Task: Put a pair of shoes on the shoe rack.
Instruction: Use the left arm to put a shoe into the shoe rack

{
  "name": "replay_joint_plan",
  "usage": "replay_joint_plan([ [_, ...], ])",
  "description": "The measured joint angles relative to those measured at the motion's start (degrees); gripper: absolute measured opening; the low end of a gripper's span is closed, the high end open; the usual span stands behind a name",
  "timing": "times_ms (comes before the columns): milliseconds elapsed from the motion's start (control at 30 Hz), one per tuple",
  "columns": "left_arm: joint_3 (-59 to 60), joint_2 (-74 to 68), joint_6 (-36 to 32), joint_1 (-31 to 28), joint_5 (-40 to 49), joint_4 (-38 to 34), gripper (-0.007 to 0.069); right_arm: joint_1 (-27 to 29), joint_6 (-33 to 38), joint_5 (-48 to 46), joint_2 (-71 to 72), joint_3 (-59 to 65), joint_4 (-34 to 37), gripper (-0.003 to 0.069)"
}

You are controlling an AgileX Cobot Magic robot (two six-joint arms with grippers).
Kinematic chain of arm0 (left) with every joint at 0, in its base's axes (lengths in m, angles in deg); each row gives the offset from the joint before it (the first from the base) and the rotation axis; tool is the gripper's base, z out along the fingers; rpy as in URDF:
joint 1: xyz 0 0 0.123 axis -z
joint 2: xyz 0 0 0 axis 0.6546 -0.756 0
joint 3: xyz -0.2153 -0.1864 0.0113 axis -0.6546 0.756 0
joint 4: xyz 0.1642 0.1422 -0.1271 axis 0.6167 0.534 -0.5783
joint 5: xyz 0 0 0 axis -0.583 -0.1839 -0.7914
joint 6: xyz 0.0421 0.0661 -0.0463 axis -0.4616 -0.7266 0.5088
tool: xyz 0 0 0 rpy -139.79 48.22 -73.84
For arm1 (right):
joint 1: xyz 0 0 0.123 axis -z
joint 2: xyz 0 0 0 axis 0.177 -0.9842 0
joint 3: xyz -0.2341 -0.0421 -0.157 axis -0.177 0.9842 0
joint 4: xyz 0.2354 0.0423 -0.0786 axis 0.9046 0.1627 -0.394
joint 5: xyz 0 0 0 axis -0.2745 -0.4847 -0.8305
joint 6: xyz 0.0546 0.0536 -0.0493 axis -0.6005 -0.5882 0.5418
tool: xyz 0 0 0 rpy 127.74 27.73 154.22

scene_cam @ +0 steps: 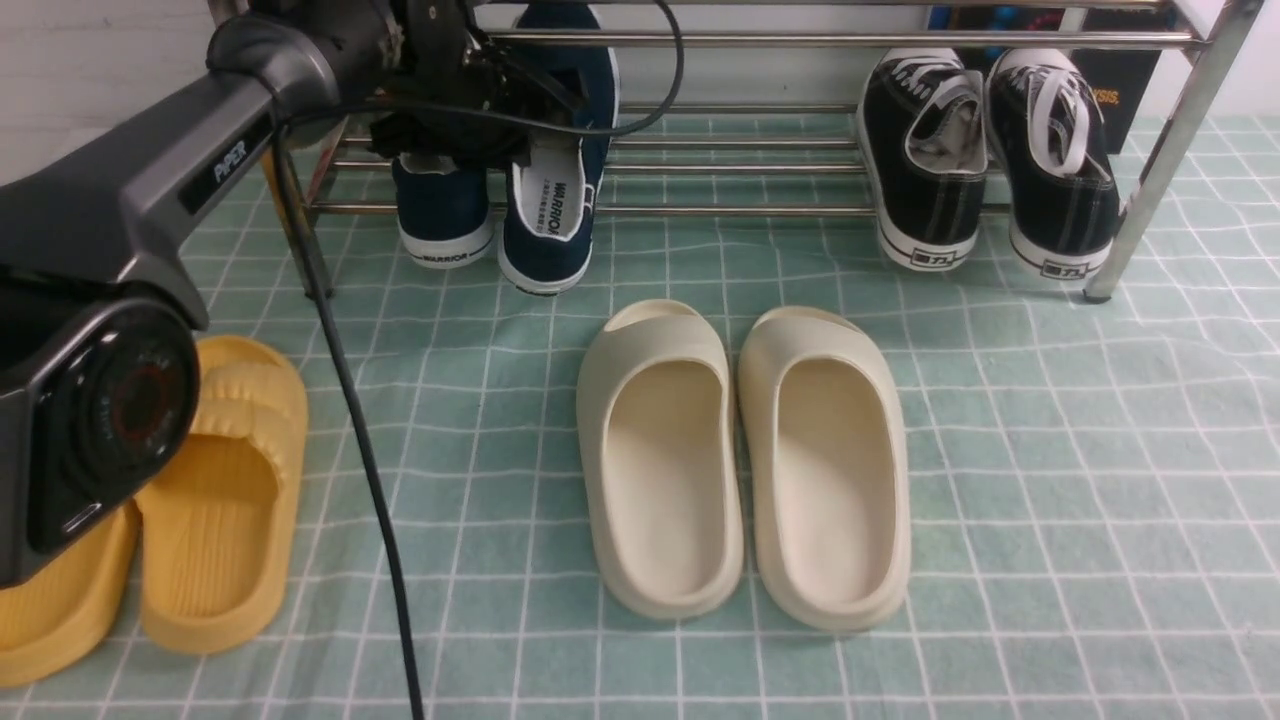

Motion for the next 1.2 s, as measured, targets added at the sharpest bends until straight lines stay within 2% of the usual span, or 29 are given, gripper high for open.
replay_joint_plan([
  [100,-0.2,-0.4,3.2,-0.1,-3.1,0.1,0.0176,0.0,0.6,0.0,0.0,0.0,0.0,0.0238],
  [133,-0.2,-0.4,3.4,-0.1,-3.3,0.1,0.0192,0.0,0.7,0.0,0.0,0.0,0.0,0.0238],
  [167,-0.5,-0.4,3.8,-0.1,-3.8,0.2,0.0261,0.0,1.0,0.0,0.0,0.0,0.0,0.0238],
  [200,-0.5,-0.4,3.8,-0.1,-3.8,0.2,0.0261,0.0,1.0,0.0,0.0,0.0,0.0,0.0238],
  [233,-0.5,-0.4,4.0,-0.1,-4.0,0.2,0.0332,0.0,1.1,0.0,0.0,0.0,0.0,0.0238],
  [333,-0.5,0.1,4.0,-0.1,-2.8,0.2,0.0402,0.0,1.1,0.0,0.0,0.0,0.0,0.0238],
  [467,-0.5,2.4,2.4,0.0,2.0,0.0,0.0424,0.0,1.1,0.0,0.0,0.0,0.0,0.0238],
  [567,-0.5,4.7,-1.1,0.0,5.0,-1.4,0.0389,0.0,1.1,0.0,0.0,0.0,0.0,0.0238],
  [733,-0.5,8.1,-6.9,-0.1,8.3,-6.4,0.0246,0.0,1.2,0.0,0.0,0.0,0.0,0.0239],
  [767,-0.5,8.1,-7.1,-0.1,8.4,-6.4,0.0239,0.0,1.2,0.0,0.0,0.0,0.0,0.0239],
  [800,-0.6,8.4,-8.4,0.0,8.8,-7.8,0.0181,0.0,1.2,0.0,0.0,0.0,-0.1,0.0239],
  [833,-0.6,8.4,-8.4,0.0,8.8,-7.9,0.0181,0.0,1.2,0.0,0.0,0.0,0.0,0.0239],
  [867,-0.6,8.4,-9.5,0.0,9.8,-8.7,0.0122,0.0,1.2,0.0,0.0,0.0,0.0,0.0239],
  [1033,-0.6,8.2,-11.1,0.0,17.4,-8.8,0.0005,0.0,1.2,0.0,0.0,0.0,0.0,0.0239],
  [1167,-0.6,7.7,-13.0,0.0,23.3,-8.8,-0.0013,0.0,1.2,0.0,0.0,0.0,0.0,0.0239],
  [1200,-0.6,7.2,-14.8,0.0,27.2,-9.1,-0.0013,0.0,1.2,0.0,0.0,0.0,0.0,0.0239],
])
